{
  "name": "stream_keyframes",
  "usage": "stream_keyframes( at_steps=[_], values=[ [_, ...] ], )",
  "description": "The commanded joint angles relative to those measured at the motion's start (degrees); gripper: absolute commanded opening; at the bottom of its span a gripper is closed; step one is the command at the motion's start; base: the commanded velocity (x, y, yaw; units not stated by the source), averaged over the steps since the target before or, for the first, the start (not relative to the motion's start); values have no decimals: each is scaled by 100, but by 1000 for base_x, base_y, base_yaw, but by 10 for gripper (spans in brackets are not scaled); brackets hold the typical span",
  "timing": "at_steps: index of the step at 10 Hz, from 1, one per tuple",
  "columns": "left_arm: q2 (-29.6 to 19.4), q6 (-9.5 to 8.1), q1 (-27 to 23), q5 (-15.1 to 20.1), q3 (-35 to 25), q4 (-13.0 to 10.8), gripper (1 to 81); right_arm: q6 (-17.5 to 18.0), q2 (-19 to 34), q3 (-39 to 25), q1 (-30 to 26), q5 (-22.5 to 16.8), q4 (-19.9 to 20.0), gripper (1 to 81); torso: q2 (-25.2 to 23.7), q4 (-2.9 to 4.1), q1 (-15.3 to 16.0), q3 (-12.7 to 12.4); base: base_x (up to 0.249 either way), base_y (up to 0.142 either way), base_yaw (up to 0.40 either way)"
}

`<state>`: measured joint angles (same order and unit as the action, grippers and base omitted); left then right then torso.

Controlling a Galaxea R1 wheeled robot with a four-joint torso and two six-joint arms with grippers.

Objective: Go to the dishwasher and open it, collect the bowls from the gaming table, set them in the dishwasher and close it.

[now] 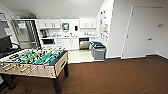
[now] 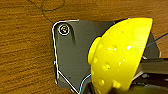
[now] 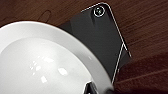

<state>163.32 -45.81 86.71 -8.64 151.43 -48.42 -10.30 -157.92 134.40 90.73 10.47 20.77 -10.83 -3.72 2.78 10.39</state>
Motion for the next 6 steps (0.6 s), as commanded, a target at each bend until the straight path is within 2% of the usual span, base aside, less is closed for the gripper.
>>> stream_keyframes(
  at_steps=[1,6],
  values=[
    [-106,28,-247,197,27,-18,10,-25,100,-38,-252,-344,-91,10,0,0,0,0,191,0,0],
    [-97,20,-255,205,27,-18,10,-25,100,-29,-253,-344,-91,10,0,0,2,0,192,-84,0]
  ],
)
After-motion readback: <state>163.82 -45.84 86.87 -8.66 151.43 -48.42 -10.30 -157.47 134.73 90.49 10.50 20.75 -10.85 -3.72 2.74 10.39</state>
